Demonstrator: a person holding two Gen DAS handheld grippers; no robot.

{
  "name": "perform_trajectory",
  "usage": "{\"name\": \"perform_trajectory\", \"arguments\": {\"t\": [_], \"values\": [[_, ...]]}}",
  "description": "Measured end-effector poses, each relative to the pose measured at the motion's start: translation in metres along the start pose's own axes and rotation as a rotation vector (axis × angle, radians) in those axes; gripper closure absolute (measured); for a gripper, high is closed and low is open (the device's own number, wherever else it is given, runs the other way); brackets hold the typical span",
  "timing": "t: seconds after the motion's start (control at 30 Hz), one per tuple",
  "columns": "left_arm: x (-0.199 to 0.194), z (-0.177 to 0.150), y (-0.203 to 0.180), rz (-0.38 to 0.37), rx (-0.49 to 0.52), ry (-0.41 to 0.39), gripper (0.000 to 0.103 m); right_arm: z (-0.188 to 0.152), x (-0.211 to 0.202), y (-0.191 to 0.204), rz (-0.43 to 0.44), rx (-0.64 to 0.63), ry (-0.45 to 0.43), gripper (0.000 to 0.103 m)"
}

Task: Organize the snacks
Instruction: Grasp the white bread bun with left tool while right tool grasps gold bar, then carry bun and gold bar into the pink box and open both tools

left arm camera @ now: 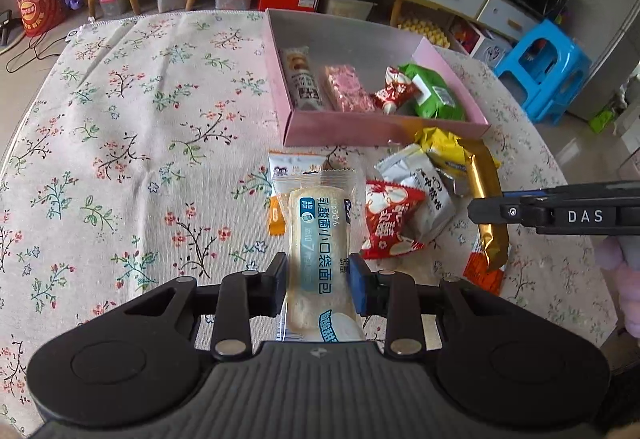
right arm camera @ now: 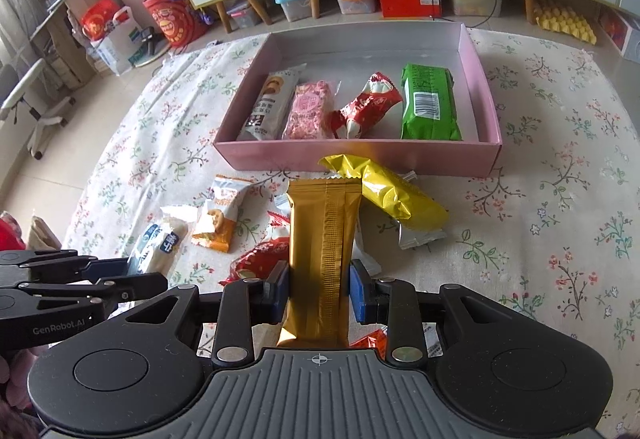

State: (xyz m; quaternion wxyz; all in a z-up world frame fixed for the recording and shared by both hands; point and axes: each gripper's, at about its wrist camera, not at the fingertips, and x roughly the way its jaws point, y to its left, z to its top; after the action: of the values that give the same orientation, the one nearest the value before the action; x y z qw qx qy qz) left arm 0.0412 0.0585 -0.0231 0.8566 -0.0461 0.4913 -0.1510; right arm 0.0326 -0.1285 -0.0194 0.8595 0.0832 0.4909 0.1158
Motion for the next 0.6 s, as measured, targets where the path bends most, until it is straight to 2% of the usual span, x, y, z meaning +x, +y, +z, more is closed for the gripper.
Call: {"name": "perform_trajectory", "arguments": {"t": [0.37, 0.6], "values": [[-0.001, 0.021, 0.003, -0.02, -0.053, -0.045, 0.074, 0.021, -0.021, -0.009, 0.05, 0.067, -0.072, 0.074], [0.007, 0.042, 0.002, -0.052, -0.113, -0.095, 0.074, 0.04, -0.021, -0.03, 0.068, 0.143, -0.12, 0.074]]}}
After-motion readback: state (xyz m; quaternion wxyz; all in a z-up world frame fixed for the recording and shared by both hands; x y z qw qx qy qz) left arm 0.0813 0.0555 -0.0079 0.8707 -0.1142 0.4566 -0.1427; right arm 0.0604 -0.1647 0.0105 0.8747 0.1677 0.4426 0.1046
